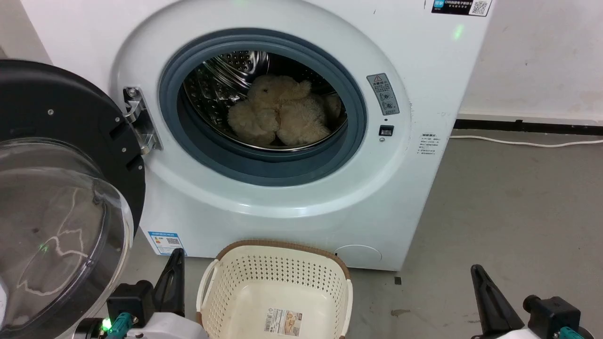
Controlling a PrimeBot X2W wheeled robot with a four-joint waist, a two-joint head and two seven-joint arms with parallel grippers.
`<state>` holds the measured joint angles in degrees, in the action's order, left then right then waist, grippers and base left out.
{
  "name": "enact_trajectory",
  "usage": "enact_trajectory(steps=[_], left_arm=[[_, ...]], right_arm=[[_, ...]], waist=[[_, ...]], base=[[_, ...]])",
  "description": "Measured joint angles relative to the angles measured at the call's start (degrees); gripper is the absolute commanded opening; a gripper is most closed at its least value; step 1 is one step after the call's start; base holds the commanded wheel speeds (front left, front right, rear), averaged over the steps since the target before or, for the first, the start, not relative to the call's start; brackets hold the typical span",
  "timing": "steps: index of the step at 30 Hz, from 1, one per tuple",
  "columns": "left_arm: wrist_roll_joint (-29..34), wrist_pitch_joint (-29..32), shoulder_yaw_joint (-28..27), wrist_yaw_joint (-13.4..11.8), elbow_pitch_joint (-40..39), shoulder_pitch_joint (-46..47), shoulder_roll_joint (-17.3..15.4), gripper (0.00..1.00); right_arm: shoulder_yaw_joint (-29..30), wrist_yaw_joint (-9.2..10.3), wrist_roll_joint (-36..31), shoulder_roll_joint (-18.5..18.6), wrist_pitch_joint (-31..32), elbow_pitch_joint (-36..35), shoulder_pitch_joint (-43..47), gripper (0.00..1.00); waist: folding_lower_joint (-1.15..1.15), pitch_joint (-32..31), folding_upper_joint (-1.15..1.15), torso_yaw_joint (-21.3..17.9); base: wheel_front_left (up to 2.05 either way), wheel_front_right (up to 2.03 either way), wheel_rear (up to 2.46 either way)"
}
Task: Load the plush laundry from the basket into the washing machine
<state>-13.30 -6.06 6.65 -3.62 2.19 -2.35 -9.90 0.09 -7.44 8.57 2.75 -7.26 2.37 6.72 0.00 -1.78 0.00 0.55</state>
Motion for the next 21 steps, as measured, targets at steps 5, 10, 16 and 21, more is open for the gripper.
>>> enact_trajectory(steps=[5, 10, 16, 21], left_arm=[[0.7, 0.5, -0.4, 0.3, -0.1, 0.0, 0.4, 0.0], [1.6, 0.6, -0.7, 0.5, -0.2, 0.1, 0.7, 0.0], [2.8, 1.1, -1.3, 0.8, -0.4, 0.2, 1.5, 0.0], [3.5, 1.6, -1.8, 1.1, -0.5, 0.3, 1.8, 0.0]], right_arm=[[0.0, 0.0, -0.6, 0.0, 0.5, -0.1, -0.4, 0.0], [0.0, 0.0, -1.1, 0.0, 1.0, -0.3, -0.9, 0.0], [0.0, 0.0, -1.6, 0.0, 1.5, -0.4, -1.3, 0.0], [0.0, 0.0, -2.1, 0.0, 1.9, -0.6, -1.6, 0.0]], waist=[[0.0, 0.1, 0.0, 0.0], [0.0, 0.2, 0.0, -0.1], [0.0, 0.4, 0.0, -0.1], [0.0, 0.5, 0.0, -0.2]], base=[[0.0, 0.0, 0.0], [0.0, 0.0, 0.0], [0.0, 0.0, 0.0], [0.0, 0.0, 0.0]])
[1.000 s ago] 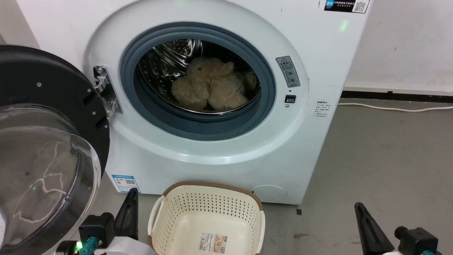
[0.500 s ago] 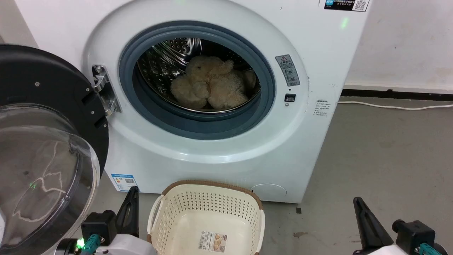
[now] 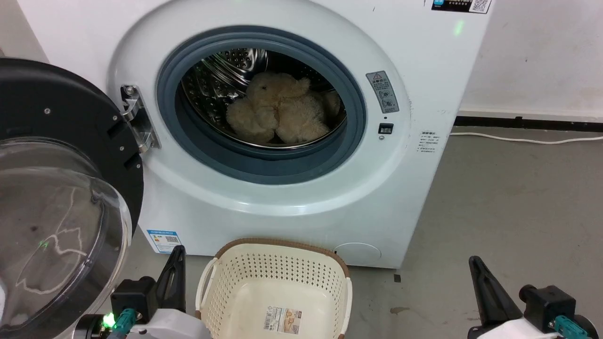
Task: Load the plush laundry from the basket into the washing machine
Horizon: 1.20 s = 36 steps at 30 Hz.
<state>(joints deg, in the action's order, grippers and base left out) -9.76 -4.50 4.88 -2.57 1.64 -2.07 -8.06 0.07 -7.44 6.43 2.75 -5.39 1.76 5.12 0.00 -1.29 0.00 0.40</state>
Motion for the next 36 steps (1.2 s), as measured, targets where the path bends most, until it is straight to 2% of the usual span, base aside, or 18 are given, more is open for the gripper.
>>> enact_trajectory(steps=[36], left_arm=[[6.3, 3.0, -3.1, 1.7, -0.9, 0.9, 3.4, 0.0]], right_arm=[[0.0, 0.0, -4.1, 0.0, 3.4, -0.9, -2.8, 0.0]], waist=[[0.0, 0.9, 0.0, -0.3]], base=[[0.0, 0.0, 0.0]])
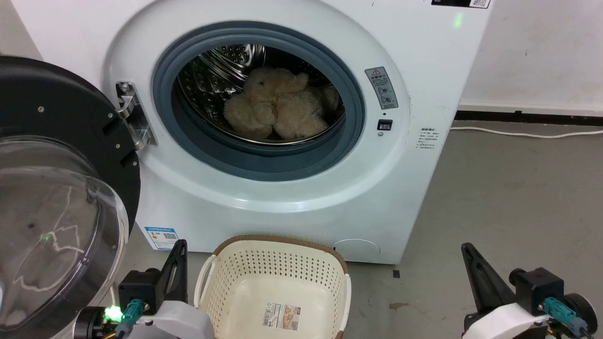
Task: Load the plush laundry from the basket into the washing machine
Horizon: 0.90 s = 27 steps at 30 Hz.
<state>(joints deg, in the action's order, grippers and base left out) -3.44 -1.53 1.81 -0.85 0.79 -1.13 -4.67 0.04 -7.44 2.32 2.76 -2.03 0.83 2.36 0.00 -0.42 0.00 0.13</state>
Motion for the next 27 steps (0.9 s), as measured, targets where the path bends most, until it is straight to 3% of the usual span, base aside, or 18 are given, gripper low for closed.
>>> enact_trajectory(steps=[27], left_arm=[[2.9, 1.5, -1.7, 0.6, -0.5, 0.3, 1.8, 0.0]], right_arm=[[0.0, 0.0, -1.9, 0.0, 2.0, -0.6, -1.7, 0.0]], waist=[[0.0, 0.4, 0.0, -0.1]], base=[[0.0, 0.0, 0.0]])
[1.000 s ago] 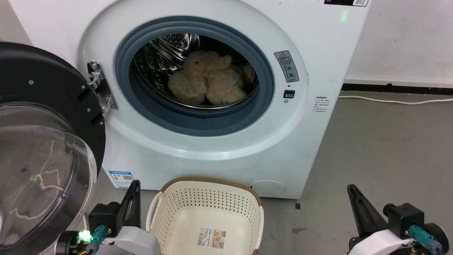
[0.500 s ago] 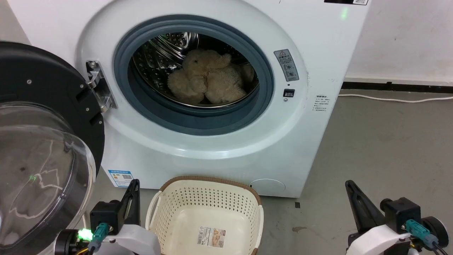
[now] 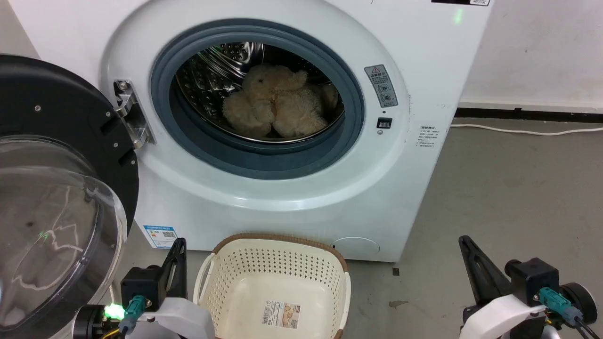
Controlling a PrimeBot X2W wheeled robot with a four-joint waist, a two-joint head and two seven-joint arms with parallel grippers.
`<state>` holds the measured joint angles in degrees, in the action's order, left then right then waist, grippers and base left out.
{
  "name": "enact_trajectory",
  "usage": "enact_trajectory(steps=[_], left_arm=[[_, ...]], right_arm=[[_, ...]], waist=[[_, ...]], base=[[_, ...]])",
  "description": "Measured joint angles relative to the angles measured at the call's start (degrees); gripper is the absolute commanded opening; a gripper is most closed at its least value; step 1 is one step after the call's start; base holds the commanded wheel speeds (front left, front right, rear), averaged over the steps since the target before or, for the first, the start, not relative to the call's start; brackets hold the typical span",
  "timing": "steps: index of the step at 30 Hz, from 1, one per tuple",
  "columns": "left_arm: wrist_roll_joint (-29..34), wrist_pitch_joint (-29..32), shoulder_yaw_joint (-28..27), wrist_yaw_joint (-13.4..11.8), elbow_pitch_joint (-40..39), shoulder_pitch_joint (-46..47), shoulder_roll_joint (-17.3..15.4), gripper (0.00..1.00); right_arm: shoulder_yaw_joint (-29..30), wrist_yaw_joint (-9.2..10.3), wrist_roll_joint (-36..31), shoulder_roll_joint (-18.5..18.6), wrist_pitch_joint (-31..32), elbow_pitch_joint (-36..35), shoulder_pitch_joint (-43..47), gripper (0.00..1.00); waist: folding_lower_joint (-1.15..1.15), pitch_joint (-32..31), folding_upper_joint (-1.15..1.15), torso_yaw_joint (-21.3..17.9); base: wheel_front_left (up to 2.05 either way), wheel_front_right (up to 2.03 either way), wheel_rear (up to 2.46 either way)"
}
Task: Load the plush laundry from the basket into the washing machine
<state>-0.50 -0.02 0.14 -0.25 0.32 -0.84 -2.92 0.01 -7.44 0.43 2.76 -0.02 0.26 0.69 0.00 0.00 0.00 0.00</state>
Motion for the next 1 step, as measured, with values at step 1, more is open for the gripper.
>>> enact_trajectory(steps=[1], left_arm=[[0.0, 0.0, 0.0, 0.0, 0.0, 0.0, 0.0, 0.0]], right_arm=[[0.0, 0.0, 0.0, 0.0, 0.0, 0.0, 0.0, 0.0]], waist=[[0.0, 0.0, 0.0, 0.0]], base=[[0.0, 0.0, 0.0]])
